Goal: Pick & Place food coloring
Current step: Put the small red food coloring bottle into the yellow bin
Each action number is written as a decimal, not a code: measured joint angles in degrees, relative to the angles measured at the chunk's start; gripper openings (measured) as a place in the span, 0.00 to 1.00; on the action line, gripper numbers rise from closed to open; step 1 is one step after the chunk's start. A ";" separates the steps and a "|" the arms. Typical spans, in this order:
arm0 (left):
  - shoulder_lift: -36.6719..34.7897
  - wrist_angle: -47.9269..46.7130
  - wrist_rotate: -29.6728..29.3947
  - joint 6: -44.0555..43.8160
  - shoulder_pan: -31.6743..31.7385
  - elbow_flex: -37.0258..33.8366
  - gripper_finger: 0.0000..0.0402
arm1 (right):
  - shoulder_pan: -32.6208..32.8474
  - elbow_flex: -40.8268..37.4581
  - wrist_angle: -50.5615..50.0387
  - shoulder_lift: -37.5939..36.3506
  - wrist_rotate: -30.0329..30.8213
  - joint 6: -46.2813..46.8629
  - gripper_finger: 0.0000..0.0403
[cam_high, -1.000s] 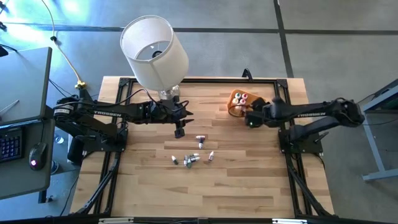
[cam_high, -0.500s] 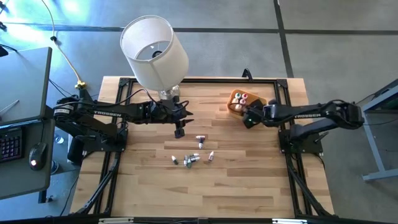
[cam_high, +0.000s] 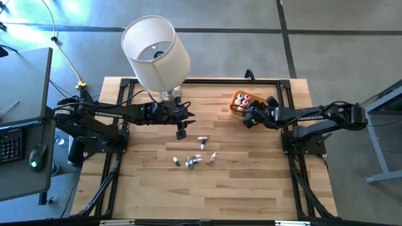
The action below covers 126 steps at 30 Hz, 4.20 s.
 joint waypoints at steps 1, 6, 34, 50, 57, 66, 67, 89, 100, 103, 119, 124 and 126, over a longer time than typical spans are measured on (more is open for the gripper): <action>0.00 0.00 0.00 -0.01 0.00 0.00 0.30 | 0.00 0.00 0.35 0.00 -0.91 -0.01 0.20; 0.00 -0.04 0.00 -0.01 -0.01 0.00 0.30 | -0.53 0.00 0.10 0.00 -5.54 0.36 0.23; 0.00 -0.02 0.02 -0.01 0.00 0.00 0.30 | 20.35 0.20 33.75 1.80 -25.16 -6.01 0.39; 0.00 0.39 0.04 -0.01 0.00 0.02 0.30 | 30.16 0.17 55.91 19.93 -30.68 -5.39 0.39; 0.00 0.46 0.04 -0.01 0.00 0.02 0.30 | 29.57 0.17 70.43 26.75 -37.12 -11.11 0.39; 0.00 0.39 0.04 -0.01 0.00 0.02 0.30 | 28.92 0.17 75.40 29.57 -41.03 -11.05 0.39; 0.00 0.37 0.04 -0.01 -0.02 0.02 0.30 | 28.92 0.17 75.49 29.57 -41.03 -11.04 0.39; 0.00 0.41 0.05 -0.01 -0.02 0.02 0.30 | 28.96 6.68 78.49 33.58 -50.63 -15.48 0.39; 0.00 -0.96 5.49 -0.01 -0.02 0.02 0.30 | 28.90 13.11 64.59 38.84 -52.84 -18.80 0.35; 0.00 -0.79 5.44 -0.01 -0.02 0.02 0.30 | 28.86 13.12 59.88 38.44 -49.77 -21.13 0.34; 0.00 -0.49 5.33 -0.01 -0.02 0.02 0.30 | 20.82 13.18 42.72 31.47 -52.66 -26.00 0.35; 0.00 -0.44 5.31 -0.01 -0.02 0.02 0.30 | 19.02 13.18 39.34 31.50 -56.69 -26.85 0.35; 0.00 -0.32 5.26 -0.01 -0.02 0.02 0.30 | 18.82 13.16 38.13 31.54 -56.52 -29.18 0.35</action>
